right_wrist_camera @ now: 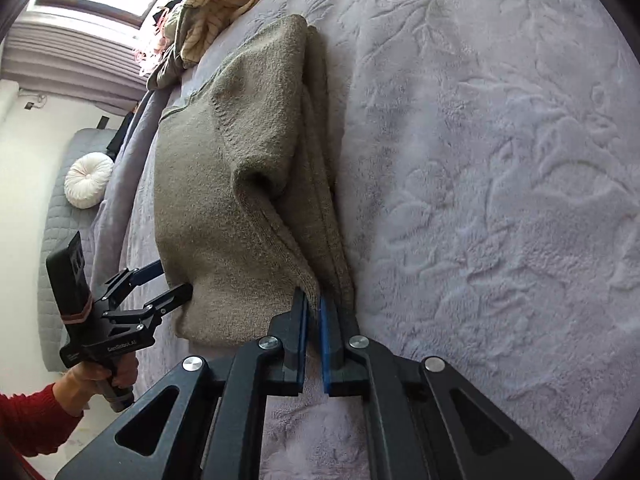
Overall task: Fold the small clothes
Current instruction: 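Lower the folded sweater onto the bed with the right tool, then open the right tool and release the folded sweater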
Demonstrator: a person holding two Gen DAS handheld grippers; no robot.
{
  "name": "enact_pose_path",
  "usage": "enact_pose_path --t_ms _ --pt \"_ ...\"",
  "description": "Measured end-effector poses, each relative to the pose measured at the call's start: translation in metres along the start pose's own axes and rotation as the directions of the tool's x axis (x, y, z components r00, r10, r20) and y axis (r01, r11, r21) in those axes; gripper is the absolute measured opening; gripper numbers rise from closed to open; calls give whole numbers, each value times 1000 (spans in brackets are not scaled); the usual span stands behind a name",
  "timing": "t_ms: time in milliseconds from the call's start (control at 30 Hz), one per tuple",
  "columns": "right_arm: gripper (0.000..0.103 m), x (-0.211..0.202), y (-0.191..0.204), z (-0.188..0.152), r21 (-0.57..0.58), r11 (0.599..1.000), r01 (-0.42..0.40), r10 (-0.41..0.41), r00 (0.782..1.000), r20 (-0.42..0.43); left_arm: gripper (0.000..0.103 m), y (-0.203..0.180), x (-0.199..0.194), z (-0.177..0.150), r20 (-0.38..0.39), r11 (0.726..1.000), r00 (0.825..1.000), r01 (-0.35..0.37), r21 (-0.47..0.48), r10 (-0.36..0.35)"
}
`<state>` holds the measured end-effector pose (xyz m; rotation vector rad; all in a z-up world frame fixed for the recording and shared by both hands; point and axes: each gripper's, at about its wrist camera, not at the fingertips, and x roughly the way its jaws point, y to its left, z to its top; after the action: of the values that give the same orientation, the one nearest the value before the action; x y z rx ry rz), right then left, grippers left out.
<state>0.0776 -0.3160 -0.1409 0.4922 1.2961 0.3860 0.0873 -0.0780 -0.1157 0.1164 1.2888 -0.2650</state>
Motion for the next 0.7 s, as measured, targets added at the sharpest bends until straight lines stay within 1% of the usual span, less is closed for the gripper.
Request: enact_pose_path --t_ms 67,100,133,167,200,267,333,367,400,433,500,533,567,600,633,700 --pt "9 -7 9 -3 -32 998 57 -57 998 3 87 4 0 -3 -7 999 1000 12 -38 -12" --pt "15 -12 14 -3 -42 994 96 -96 995 9 87 6 0 -3 -10 998 1000 16 -55 -16" --pt "18 -17 20 -2 -50 990 133 -132 991 24 87 7 -1 -4 -11 998 1000 17 -66 -17" --pt "18 -25 26 0 -59 987 146 -144 988 50 87 8 -2 -5 -10 997 1000 15 -73 -16" --pt "18 -34 29 1 -64 986 151 -145 986 81 87 8 -3 -7 -8 997 1000 13 -78 -14" --pt "18 -49 41 11 -76 990 120 -107 983 149 87 8 -4 -9 -2 996 1000 9 -84 -9" --pt "18 -52 52 24 -83 993 82 -66 981 180 87 5 -4 -9 -1 996 1000 5 -90 -5" --pt "18 -50 58 30 -96 993 63 -45 982 181 87 6 -4 -10 -2 995 1000 6 -97 -6" --pt "18 -44 66 36 -119 991 61 -39 983 178 87 6 -5 -12 -3 994 1000 7 -105 -7" --pt "18 -37 72 41 -141 987 82 -57 983 173 87 6 -5 -13 -4 994 1000 8 -112 -9" --pt "18 -19 79 46 -186 971 149 -120 980 158 87 7 -6 -15 -5 992 1000 12 -126 -13" --pt "15 -13 75 46 -192 965 181 -153 976 153 87 8 -6 -16 -5 991 1000 16 -135 -17" --pt "10 -4 69 47 -183 958 219 -197 971 133 87 9 -6 -17 -6 989 1000 21 -145 -23" --pt "6 5 61 48 -162 958 235 -220 970 106 87 13 -5 -22 -7 987 1000 27 -155 -29" --pt "3 10 51 46 -132 967 217 -205 974 94 87 16 -5 -23 -8 986 999 31 -165 -33" --pt "2 8 38 44 -85 981 176 -167 981 103 87 23 -5 -26 -6 983 999 37 -178 -39"
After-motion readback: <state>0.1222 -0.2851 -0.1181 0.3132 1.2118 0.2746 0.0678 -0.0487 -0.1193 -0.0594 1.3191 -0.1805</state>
